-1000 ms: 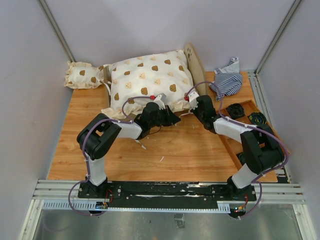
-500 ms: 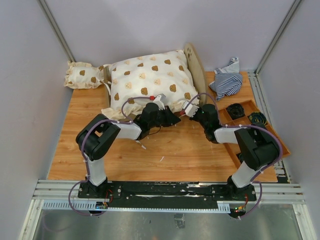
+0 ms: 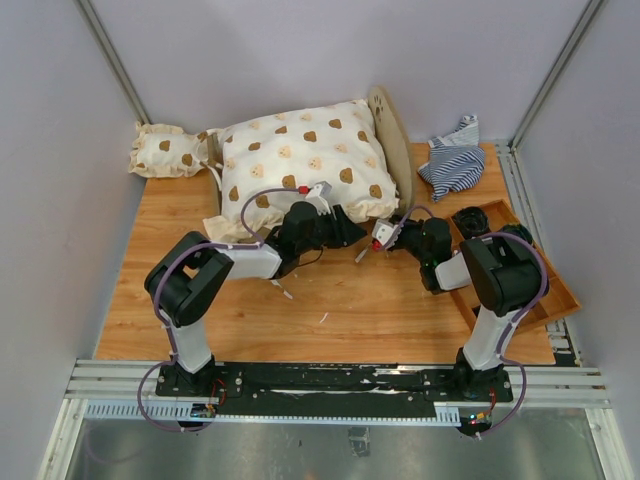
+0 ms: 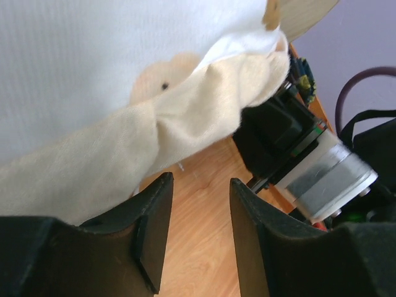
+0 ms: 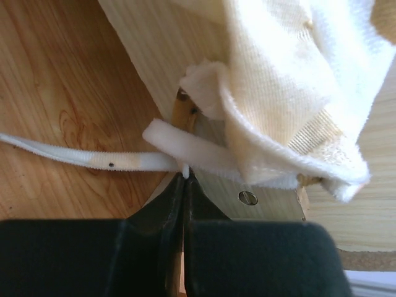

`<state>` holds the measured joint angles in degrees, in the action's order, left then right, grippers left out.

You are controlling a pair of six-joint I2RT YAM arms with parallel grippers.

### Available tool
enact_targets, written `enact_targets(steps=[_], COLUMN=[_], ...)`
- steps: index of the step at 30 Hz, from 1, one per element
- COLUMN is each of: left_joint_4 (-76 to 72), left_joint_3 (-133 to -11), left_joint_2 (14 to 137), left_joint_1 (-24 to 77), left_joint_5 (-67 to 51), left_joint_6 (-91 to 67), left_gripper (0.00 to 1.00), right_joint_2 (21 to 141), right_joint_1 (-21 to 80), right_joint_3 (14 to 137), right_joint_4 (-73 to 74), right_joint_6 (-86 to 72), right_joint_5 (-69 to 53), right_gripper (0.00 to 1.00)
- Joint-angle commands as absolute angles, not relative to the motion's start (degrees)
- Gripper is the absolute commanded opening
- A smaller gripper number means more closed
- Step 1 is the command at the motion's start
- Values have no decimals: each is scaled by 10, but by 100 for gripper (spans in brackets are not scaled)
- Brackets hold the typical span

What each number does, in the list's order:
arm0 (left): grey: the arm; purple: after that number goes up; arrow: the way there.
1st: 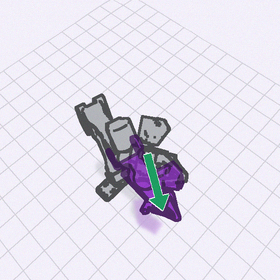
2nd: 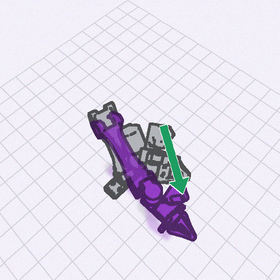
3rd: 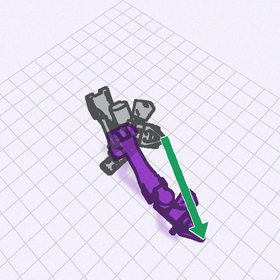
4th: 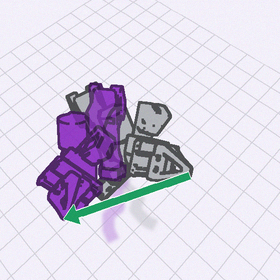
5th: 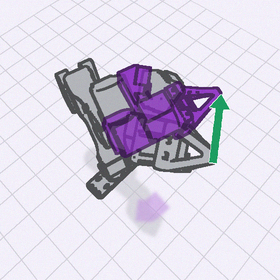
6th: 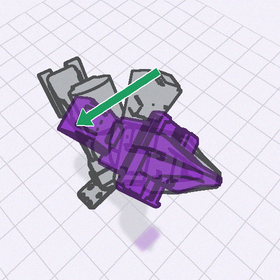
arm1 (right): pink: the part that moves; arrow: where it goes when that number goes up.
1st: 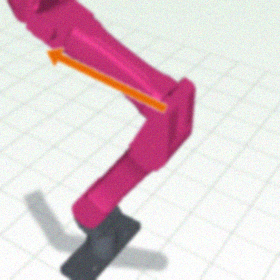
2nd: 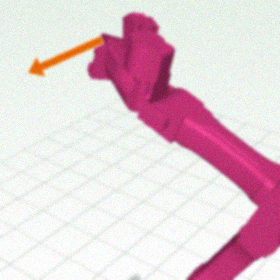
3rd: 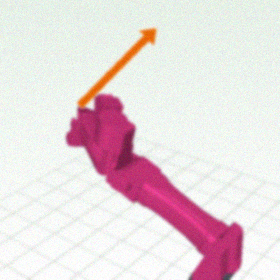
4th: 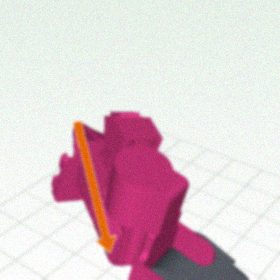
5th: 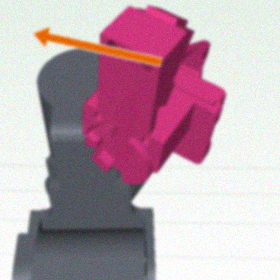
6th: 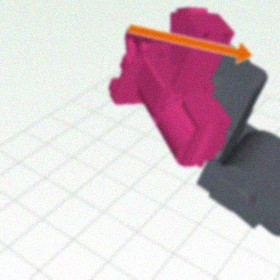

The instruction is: Set up the pet bed

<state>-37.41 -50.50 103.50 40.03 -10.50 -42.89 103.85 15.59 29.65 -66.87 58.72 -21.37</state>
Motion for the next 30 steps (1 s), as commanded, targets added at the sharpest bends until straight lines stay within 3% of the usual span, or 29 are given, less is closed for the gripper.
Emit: enact_targets(steps=[1, 15, 30], left_joint_4=[-410, -451, -450], left_joint_3=[-531, -585, -570], left_joint_2=[1044, 1101, 1119], left_joint_1=[412, 418, 430], left_joint_5=[-71, 3, -8], left_joint_6=[-406, -428, -460], left_gripper=[46, 50, 49], right_joint_2=[1038, 1021, 1031], right_joint_1=[145, 146, 156], right_joint_3=[301, 286, 288], right_joint_4=[-783, -820, -839], right_joint_6=[648, 692, 636], right_joint_5=[-287, -325, -331], right_gripper=[0, 0, 0])
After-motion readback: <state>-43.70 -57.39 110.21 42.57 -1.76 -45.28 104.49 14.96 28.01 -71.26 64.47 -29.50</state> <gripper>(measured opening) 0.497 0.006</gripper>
